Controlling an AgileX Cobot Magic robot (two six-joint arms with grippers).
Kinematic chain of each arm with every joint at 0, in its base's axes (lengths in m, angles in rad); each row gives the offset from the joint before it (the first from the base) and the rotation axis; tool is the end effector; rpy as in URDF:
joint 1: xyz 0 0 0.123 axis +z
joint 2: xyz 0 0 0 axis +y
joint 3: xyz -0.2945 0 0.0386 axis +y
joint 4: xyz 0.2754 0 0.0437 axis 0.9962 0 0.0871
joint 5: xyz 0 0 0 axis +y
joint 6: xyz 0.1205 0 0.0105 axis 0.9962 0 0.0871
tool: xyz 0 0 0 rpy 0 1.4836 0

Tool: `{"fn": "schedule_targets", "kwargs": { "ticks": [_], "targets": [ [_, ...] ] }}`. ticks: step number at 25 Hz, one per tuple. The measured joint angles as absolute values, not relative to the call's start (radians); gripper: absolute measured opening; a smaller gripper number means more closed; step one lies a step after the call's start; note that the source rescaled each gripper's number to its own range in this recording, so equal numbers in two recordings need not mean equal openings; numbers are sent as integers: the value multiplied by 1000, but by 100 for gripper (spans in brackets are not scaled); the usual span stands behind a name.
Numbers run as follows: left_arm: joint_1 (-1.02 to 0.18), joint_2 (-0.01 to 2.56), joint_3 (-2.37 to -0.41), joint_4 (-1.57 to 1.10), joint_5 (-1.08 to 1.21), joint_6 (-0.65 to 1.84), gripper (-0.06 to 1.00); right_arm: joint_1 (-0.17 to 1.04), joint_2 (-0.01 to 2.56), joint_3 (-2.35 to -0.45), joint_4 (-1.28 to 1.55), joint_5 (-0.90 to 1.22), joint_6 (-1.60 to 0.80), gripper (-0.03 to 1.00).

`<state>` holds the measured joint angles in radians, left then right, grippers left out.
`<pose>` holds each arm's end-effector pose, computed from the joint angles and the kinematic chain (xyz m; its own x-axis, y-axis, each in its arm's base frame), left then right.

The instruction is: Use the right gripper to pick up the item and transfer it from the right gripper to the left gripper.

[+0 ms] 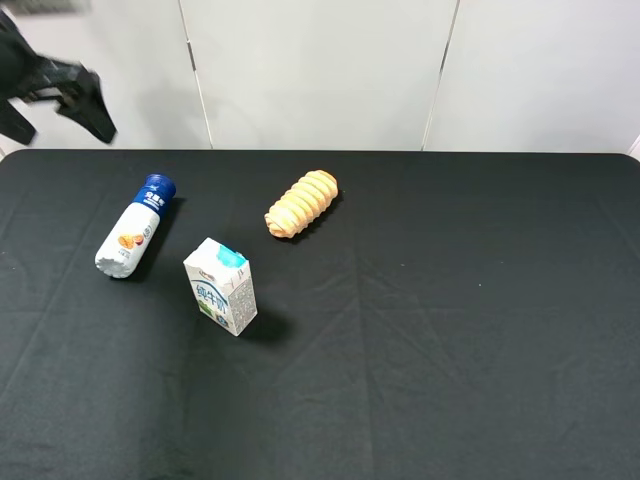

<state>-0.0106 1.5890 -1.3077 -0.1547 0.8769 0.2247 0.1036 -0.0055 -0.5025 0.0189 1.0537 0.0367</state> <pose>0.3786 -0.0183 0.2772 -0.8594 0.1332 -0.4936 0.1767 0.9834 -0.0423 0.0327 0.0054 0.2786 -0.4451 0.0000 -0.8955 -0.0977 0.9940 0.0485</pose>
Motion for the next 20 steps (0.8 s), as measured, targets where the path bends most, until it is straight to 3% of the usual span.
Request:
{"fn": "schedule_targets", "kwargs": {
  "ticks": [20],
  "targets": [
    [-11,945,-1285,-134,1131,208,100,104,-6,-503,19,1053,37,100]
  ]
}}
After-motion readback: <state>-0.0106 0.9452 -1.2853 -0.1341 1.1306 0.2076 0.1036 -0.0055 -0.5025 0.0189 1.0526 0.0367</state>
